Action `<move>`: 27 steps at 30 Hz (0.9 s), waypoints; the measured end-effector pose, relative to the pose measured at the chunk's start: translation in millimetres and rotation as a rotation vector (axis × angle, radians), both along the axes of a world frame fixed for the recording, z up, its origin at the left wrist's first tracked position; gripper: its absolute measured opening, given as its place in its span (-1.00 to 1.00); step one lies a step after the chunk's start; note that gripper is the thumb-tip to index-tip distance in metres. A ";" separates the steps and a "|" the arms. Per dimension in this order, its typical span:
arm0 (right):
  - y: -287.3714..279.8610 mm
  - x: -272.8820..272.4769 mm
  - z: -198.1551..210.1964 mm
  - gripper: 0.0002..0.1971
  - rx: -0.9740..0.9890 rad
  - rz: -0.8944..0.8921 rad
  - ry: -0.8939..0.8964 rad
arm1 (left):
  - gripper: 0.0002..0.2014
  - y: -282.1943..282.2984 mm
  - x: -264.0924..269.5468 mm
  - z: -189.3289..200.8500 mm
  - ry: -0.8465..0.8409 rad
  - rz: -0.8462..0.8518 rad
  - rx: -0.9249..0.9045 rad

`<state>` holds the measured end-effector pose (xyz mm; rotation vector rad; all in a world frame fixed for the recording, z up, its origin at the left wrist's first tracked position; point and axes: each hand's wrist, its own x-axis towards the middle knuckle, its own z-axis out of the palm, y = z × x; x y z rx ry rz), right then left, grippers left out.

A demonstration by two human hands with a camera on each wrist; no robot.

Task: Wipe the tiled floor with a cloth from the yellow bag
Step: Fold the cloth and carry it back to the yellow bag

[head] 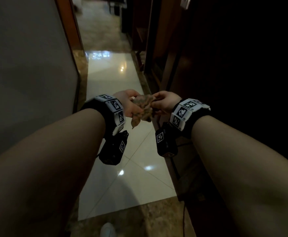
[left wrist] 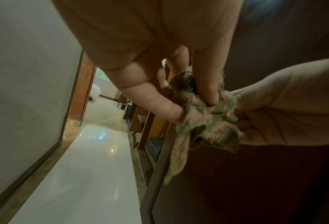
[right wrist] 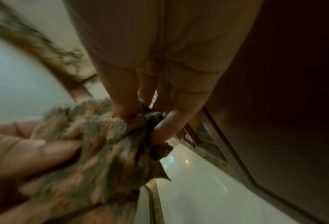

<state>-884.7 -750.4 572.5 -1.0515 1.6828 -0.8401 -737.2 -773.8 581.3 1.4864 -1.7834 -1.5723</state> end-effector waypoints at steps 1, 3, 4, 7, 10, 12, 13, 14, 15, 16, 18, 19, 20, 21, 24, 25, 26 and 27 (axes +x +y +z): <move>12.7 0.3 7.1 -0.72 -0.015 0.005 0.034 | -0.50 14.8 -1.0 5.3 -0.003 0.011 -0.035; 37.1 1.5 20.1 -0.72 -0.061 0.019 0.095 | -0.51 42.2 -0.8 13.1 -0.030 0.045 -0.119; 50.3 2.4 25.4 -0.74 -0.084 0.034 0.105 | -0.52 55.7 0.7 15.7 -0.044 0.064 -0.149; 91.9 5.4 39.3 -0.85 -0.121 0.118 0.108 | -0.57 99.8 5.6 20.9 -0.094 0.152 -0.230; 132.9 9.5 46.1 -0.78 -0.124 0.217 0.154 | -0.59 145.3 12.3 22.7 -0.173 0.190 -0.295; 157.0 13.9 49.7 -0.77 -0.109 0.286 0.166 | -0.56 174.7 19.6 24.7 -0.225 0.214 -0.311; 168.4 16.5 50.0 -0.80 -0.094 0.319 0.163 | -0.55 188.5 24.0 25.5 -0.245 0.215 -0.306; 179.9 19.1 50.8 -0.85 -0.084 0.346 0.163 | -0.54 201.1 28.1 26.4 -0.260 0.208 -0.301; 190.6 22.3 51.1 -0.87 -0.078 0.365 0.177 | -0.55 213.0 32.4 27.5 -0.271 0.201 -0.296; 200.8 25.8 50.9 -0.88 -0.080 0.377 0.190 | -0.56 223.8 37.3 28.5 -0.283 0.195 -0.298; 222.0 33.6 50.2 -0.86 -0.091 0.387 0.200 | -0.61 245.2 47.2 30.8 -0.347 0.190 -0.323; 232.8 38.2 49.8 -0.83 -0.093 0.389 0.204 | -0.63 256.3 52.1 32.0 -0.375 0.192 -0.335; 244.7 43.3 49.1 -0.83 -0.091 0.389 0.210 | -0.65 267.5 57.3 31.6 -0.385 0.190 -0.344; 256.8 48.4 48.3 -0.84 -0.087 0.390 0.213 | -0.68 279.5 62.0 31.3 -0.394 0.185 -0.348; 295.5 67.2 44.9 -0.83 -0.083 0.390 0.183 | -0.84 319.4 80.4 28.9 -0.442 0.164 -0.387; 309.1 74.6 43.4 -0.81 -0.083 0.391 0.174 | -0.89 333.5 88.2 28.7 -0.454 0.150 -0.397; 323.9 82.7 42.1 -0.80 -0.077 0.394 0.171 | -0.83 347.9 96.9 27.0 -0.467 0.133 -0.410; 338.6 91.3 40.6 -0.80 -0.068 0.401 0.171 | -0.76 363.7 105.5 26.1 -0.494 0.116 -0.416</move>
